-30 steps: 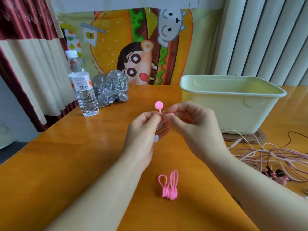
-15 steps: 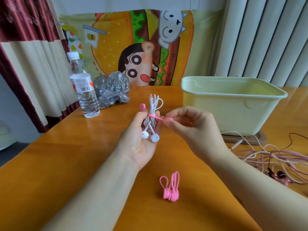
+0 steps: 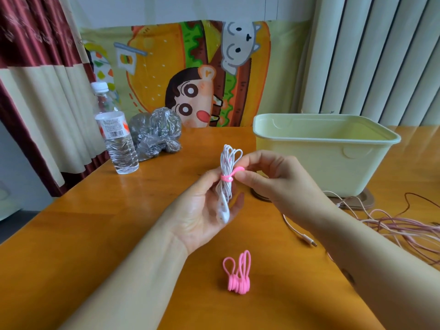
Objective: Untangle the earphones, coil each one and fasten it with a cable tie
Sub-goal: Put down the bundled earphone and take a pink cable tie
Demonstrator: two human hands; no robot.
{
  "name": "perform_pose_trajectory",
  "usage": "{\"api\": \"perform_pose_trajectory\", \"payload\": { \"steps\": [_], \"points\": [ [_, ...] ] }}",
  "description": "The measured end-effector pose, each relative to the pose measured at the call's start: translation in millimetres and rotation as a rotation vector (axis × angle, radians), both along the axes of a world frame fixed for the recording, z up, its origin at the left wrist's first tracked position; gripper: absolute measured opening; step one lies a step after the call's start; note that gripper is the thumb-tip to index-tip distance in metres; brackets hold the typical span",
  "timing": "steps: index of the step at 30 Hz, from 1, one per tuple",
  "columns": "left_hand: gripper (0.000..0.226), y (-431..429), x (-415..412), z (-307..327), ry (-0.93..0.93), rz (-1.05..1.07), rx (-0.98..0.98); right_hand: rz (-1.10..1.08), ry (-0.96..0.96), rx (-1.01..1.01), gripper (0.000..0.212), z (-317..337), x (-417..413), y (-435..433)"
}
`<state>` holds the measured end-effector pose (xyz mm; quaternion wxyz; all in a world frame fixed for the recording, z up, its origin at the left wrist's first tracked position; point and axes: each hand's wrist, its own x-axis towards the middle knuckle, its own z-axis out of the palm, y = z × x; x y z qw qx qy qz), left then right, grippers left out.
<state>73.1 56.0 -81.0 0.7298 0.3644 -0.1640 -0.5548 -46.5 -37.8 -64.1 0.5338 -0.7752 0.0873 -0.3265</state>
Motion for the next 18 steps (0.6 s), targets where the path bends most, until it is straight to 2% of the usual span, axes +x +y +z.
{"api": "perform_pose_trajectory", "payload": {
  "steps": [2, 5, 8, 11, 16, 18],
  "points": [
    [0.016, 4, -5, 4, -0.061, -0.025, -0.009, 0.058, -0.005, 0.081, 0.019, 1, 0, 0],
    [0.017, 8, -7, 6, -0.084, -0.078, -0.056, 0.161, 0.005, 0.161, 0.016, 1, -2, -3],
    [0.015, 11, -3, 4, -0.086, -0.13, -0.129, 0.2, 0.018, 0.155, 0.018, 2, -2, -3],
    [0.043, 11, 6, -2, -0.073, -0.242, -0.221, 0.193, 0.035, 0.153, 0.02, 6, -4, -2],
    [0.049, 12, 12, -4, -0.033, -0.372, -0.184, 0.082, 0.11, -0.17, 0.008, 18, -9, 0],
    [0.051, 12, 12, -4, -0.011, -0.445, -0.186, 0.073, 0.15, -0.241, 0.005, 21, -11, 1]
  ]
}}
